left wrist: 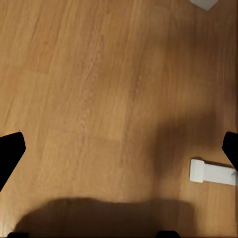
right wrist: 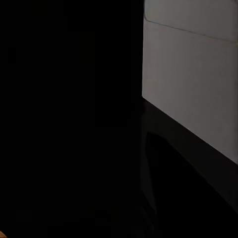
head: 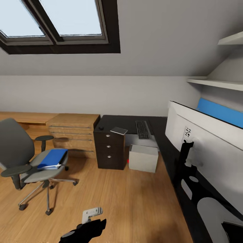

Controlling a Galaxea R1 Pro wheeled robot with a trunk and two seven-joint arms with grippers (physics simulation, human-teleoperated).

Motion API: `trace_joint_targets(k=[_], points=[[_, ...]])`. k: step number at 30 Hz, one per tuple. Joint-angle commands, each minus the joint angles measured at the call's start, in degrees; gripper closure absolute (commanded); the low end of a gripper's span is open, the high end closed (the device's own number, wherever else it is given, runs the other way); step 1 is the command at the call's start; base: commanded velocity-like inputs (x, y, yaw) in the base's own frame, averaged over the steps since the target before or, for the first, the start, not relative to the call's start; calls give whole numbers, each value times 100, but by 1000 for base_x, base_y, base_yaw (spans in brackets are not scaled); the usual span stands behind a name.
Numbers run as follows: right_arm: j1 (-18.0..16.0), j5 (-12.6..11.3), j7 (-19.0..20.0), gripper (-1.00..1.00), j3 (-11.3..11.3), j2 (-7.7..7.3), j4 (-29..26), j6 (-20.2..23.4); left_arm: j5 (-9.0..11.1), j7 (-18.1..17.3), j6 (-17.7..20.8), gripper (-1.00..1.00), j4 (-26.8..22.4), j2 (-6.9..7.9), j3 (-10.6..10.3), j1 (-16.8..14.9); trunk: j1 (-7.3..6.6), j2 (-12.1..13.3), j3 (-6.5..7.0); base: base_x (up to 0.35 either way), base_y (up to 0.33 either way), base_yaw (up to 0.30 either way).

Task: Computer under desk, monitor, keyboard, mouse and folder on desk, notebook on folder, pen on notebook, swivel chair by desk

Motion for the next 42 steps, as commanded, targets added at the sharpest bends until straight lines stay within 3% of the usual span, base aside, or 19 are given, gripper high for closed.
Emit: trace_joint_targets(k=[1,21,35,42], points=[[-2,-88,-17,100,-3,-2,129,-30,42,49,2,-100,-11,6,-11,-7,-2,-4,-7,-294,-192,-32],[-2,-68,-11,100,0,-2,138,-30,36,66,-2,-100,-15,6,-11,-6,-2,-4,-6,-241,-244,-3],[-2,-62,-13,100,4,6,138,-30,47,44,2,-100,-15,6,-4,-5,-2,-4,-6,-17,-60,0],[-2,-62,-2,100,5,7,138,-30,43,49,2,-100,-13,6,-5,-4,-2,-4,-6,181,0,0]])
